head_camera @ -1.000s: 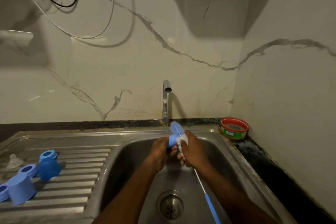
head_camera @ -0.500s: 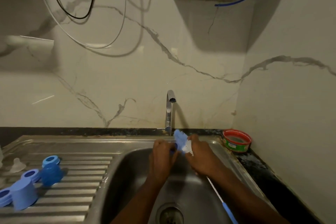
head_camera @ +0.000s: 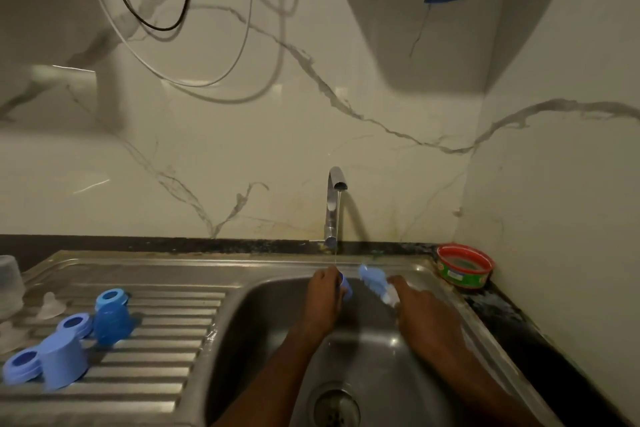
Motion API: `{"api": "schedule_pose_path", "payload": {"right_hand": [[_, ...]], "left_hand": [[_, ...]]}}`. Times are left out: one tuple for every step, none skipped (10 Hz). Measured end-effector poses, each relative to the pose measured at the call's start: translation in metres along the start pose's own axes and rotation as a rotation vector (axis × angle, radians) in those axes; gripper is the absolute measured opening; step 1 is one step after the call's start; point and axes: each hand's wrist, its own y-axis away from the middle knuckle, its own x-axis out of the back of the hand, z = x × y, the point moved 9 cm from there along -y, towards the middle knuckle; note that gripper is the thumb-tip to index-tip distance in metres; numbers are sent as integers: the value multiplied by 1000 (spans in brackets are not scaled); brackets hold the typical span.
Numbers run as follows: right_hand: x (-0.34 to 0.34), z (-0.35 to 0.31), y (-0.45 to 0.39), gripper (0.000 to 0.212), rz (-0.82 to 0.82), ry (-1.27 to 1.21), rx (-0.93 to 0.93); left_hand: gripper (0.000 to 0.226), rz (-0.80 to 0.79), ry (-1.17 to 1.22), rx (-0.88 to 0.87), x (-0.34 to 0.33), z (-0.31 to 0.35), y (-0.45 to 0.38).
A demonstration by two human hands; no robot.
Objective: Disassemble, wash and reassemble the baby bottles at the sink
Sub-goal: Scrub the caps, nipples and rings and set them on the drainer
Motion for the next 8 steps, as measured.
{"api": "schedule_pose_path", "payload": {"right_hand": [[-5,1,-2,45,46,-8,35],[-23,12,-20,41,-27,-140,57],[-32,10,-23,51,-30,-206,124],[-32,13,-26,57,60,-153,119],[-32,15,-26,54,50,-143,101],[-31,12,-23,50,33,-163,129],[-32,11,-25,50,78,-147,137],[-38,9,-28,48,15,-257,134]], "left_hand": [[7,31,-11,-42,5,-1,0],[14,110,-20,7,19,-1,1],[13,95,-39,13,16,-3,0],[19,50,-49,2,11,3,2],[38,28,14,25,8,7,2],[55,5,-18,99,7,0,0],[50,-3,-129,101,8,-6,0],[46,3,-183,85,12,-7,0]]}}
